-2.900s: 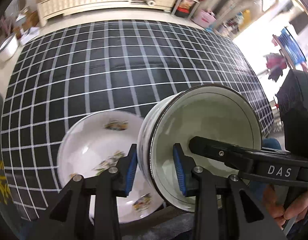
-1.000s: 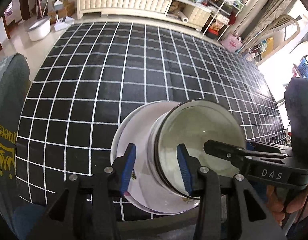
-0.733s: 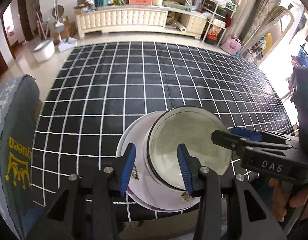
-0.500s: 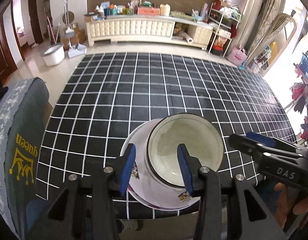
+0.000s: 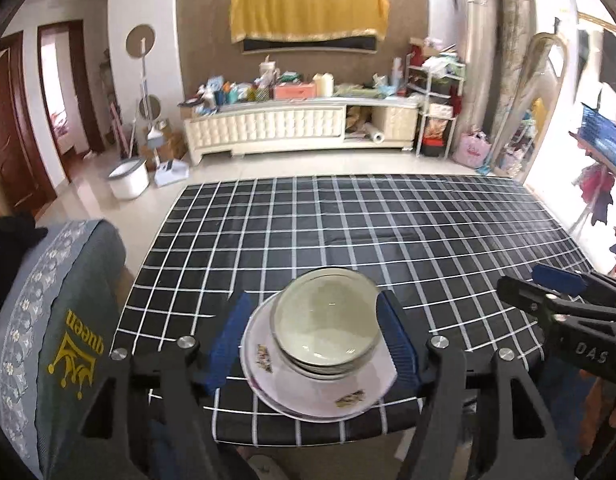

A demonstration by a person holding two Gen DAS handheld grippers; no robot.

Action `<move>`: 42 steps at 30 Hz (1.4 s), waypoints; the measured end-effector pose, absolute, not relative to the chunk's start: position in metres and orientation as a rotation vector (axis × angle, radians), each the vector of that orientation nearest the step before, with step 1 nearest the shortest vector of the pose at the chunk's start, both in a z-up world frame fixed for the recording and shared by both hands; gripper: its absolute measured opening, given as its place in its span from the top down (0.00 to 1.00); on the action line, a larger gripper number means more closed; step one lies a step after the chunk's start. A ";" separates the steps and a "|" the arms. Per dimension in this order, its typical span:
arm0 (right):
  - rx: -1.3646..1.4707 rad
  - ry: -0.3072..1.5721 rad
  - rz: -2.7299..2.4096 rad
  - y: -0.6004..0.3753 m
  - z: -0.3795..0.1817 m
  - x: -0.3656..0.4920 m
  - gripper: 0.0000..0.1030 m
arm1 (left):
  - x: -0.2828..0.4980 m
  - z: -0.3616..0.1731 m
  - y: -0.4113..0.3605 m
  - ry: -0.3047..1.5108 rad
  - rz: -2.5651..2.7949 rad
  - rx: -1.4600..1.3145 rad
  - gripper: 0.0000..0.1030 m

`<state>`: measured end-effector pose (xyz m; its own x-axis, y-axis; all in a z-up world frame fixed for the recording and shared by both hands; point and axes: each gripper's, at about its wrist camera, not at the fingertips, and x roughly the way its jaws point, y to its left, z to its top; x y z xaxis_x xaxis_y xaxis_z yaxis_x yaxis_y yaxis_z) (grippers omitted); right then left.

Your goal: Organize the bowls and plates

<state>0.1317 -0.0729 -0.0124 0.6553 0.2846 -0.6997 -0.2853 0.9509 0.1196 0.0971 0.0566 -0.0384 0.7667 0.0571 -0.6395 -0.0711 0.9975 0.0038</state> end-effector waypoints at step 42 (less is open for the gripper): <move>-0.067 0.369 0.245 -0.130 0.020 -0.034 0.00 | -0.071 -0.010 -0.007 0.368 0.074 0.059 0.01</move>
<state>-0.0336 -0.1300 0.0201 0.9034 0.2244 -0.3653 -0.2488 0.9683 -0.0204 -0.0713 -0.0074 -0.0099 0.9303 0.0827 -0.3574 -0.0612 0.9956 0.0710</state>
